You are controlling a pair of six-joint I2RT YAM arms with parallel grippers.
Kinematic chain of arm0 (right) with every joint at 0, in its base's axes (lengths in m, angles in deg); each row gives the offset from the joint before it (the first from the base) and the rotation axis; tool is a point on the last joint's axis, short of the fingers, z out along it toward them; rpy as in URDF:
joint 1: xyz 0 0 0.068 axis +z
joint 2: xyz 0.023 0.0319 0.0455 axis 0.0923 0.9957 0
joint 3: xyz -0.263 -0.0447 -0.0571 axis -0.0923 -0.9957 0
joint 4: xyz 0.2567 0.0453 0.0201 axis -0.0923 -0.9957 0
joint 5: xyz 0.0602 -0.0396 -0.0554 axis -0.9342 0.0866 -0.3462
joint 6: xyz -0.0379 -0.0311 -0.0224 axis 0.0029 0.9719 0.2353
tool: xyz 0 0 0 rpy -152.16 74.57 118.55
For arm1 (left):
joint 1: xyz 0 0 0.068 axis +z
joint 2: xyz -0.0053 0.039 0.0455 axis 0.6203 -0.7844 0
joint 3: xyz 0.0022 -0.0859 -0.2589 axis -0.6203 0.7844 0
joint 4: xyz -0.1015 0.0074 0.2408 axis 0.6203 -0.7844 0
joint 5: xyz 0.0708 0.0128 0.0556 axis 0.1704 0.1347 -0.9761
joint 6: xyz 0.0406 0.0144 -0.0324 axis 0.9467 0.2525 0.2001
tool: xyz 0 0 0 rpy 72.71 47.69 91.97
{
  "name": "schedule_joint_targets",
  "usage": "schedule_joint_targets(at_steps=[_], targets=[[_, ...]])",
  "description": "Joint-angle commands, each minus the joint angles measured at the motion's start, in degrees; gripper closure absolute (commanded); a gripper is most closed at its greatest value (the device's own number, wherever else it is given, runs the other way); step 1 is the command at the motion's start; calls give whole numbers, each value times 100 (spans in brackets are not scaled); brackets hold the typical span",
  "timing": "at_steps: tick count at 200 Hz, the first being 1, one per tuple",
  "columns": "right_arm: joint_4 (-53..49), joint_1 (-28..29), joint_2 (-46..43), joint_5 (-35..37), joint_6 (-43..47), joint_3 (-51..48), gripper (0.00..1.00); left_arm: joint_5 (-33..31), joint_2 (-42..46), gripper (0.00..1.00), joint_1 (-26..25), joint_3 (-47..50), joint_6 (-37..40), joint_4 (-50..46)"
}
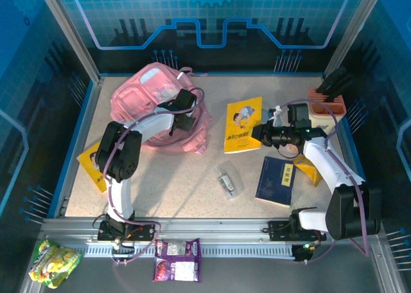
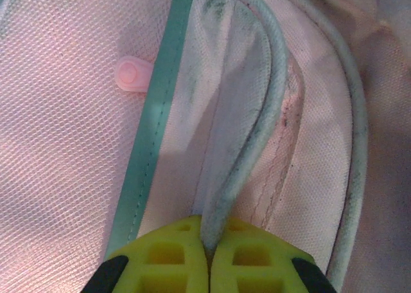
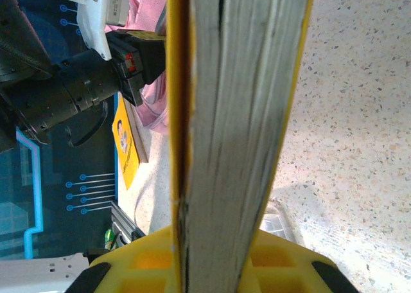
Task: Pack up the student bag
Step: Open the student bag at the top-left of the table.
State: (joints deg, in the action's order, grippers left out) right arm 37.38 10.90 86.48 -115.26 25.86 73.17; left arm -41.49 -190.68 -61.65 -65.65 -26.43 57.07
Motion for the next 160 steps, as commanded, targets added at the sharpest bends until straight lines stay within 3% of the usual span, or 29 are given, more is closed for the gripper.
schedule_joint_targets(at_steps=[1,41,85,116,160], targets=[[45,79,-89,-163,162,281,100,107,687,100,28,176,-11,53],[-255,260,1,-155,384,456,100,419,1426,100,31,235,-43,-141],[-232,904,34,-226,256,655,100,607,2101,100,37,163,182,-131],[92,1417,179,-227,-143,721,100,594,2223,100,49,-59,381,-139],[-78,1468,62,217,-131,420,100,623,2326,100,107,-411,597,-246]])
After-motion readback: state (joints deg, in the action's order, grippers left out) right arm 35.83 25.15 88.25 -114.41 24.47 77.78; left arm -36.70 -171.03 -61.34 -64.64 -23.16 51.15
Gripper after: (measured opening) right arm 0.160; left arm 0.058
